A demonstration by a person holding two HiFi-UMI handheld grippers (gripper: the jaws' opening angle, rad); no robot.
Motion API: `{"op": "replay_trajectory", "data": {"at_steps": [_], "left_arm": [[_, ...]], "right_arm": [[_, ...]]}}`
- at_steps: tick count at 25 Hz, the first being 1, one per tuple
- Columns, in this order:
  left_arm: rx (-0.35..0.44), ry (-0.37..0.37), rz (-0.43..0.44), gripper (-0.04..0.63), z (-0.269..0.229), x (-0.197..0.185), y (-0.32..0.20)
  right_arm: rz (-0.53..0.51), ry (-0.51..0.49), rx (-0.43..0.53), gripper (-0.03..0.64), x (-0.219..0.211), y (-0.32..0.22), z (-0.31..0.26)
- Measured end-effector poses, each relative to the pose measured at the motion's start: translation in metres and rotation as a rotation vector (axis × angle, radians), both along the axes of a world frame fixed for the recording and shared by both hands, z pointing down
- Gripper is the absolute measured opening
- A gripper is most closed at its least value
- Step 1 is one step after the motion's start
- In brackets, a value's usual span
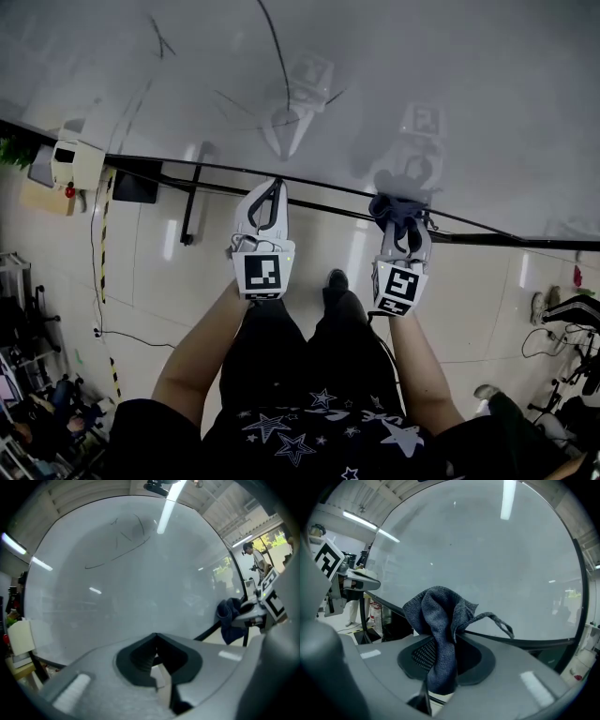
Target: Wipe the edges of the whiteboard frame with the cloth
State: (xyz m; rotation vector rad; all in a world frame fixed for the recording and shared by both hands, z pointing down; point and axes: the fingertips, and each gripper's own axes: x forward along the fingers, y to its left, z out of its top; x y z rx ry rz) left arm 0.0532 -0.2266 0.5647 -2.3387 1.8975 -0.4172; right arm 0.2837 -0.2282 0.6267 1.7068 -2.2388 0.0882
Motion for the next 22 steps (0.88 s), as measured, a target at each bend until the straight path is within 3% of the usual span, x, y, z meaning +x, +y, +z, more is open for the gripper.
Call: {"op": "replay_trajectory", "data": {"at_steps": [4, 9, 13, 22], "left_arm": [[-0.023, 0.024, 0.008, 0.005, 0.004, -0.029, 0.005], [-0.043, 0.041, 0.065, 0.005, 0.014, -0.087, 0.001], [-0.034, 0.047, 0.101, 0.005, 0.006, -0.108, 0.0], [-0.043, 0.092, 0.136, 0.005, 0.017, -0.147, -0.005]], "right_arm": [[0.023, -0.004, -0.013, 0.089, -0.024, 0.003, -0.002], [0.073, -0.003, -0.019, 0.089, -0.095, -0.005, 0.009], [0.107, -0.019, -0.024, 0.089, -0.127, -0.003, 0.007], [0.042, -0.015, -0.052, 0.089, -0.216, -0.008, 0.012]]}}
